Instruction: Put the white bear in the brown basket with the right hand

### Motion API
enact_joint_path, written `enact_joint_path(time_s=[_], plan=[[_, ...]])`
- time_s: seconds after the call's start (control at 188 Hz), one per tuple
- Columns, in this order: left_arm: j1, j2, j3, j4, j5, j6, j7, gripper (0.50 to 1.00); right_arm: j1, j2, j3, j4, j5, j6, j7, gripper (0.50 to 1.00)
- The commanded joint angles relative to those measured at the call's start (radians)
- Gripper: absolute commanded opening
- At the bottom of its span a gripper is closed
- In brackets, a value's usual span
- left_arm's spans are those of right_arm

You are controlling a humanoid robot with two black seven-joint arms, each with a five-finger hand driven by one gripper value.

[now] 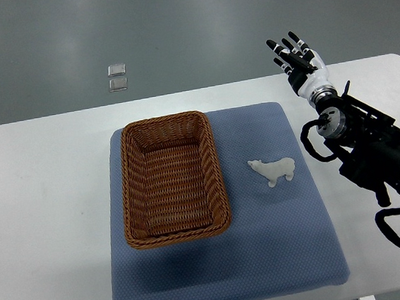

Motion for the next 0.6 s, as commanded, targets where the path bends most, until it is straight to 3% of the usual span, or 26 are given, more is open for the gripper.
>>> enact_joint_path(time_s=[0.0,0.592], plan=[[-0.001,0.0,-0.001,-0.003,-0.001,-0.001,0.0,1.0,0.0,0.0,0.0,0.0,0.0,0.0,0.0,0.924],[-0.003,0.0,-0.012,0.008,-0.001,0.004,0.006,1.0,-0.001,0.0,0.0,0.0,0.0,0.002,0.0,0.924]])
